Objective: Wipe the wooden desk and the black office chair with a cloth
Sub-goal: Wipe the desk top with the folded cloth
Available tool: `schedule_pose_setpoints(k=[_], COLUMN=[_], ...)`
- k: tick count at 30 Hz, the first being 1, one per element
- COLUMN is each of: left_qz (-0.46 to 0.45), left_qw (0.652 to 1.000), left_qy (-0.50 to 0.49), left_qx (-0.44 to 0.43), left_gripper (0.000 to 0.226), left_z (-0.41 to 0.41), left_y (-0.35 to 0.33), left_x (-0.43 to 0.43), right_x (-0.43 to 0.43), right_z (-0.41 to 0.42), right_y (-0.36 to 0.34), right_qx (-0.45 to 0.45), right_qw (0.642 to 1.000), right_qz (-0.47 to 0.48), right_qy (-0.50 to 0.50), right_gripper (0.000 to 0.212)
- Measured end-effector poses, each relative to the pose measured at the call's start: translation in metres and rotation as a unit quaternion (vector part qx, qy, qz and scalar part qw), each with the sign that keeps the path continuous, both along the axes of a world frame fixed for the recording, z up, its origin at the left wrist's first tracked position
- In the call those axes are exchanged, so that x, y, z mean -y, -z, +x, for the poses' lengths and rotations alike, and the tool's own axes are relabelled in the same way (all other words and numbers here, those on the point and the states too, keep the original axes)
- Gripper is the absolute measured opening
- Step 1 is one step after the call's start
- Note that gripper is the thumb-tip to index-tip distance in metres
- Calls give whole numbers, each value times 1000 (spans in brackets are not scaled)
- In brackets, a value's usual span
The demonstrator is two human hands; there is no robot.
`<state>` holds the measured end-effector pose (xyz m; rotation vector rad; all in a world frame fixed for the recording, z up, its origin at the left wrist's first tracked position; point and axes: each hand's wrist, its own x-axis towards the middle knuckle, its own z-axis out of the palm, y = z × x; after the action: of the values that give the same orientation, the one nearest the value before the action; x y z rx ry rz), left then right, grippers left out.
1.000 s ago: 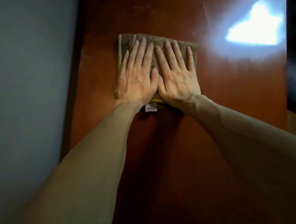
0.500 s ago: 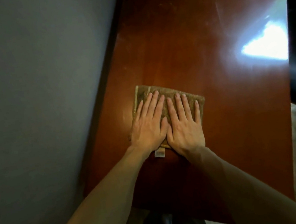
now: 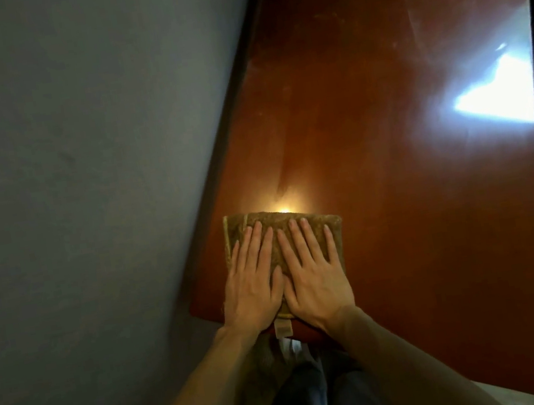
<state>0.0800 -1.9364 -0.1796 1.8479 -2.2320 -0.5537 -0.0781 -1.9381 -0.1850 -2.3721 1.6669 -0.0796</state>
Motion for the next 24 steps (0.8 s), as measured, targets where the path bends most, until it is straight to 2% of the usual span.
schedule_pose_setpoints(k=[14,19,24], left_qz=[-8,-62,-84], left_qw=[991,991,994], left_qy=[-126,-121,-72], left_qx=[-35,-4,17], left_gripper=[60,59,58], left_z=[-3,2,13], left_y=[-5,2,4], left_x=[-4,18,57], right_x=[39,59,91], right_z=[8,13,19], right_y=[-6,-2,-3], right_qx=[-13,10,21], right_qw=[993,994,996], right_qz=[13,3,-3], right_qy=[-118,-105,-82], right_gripper=[71,70,67])
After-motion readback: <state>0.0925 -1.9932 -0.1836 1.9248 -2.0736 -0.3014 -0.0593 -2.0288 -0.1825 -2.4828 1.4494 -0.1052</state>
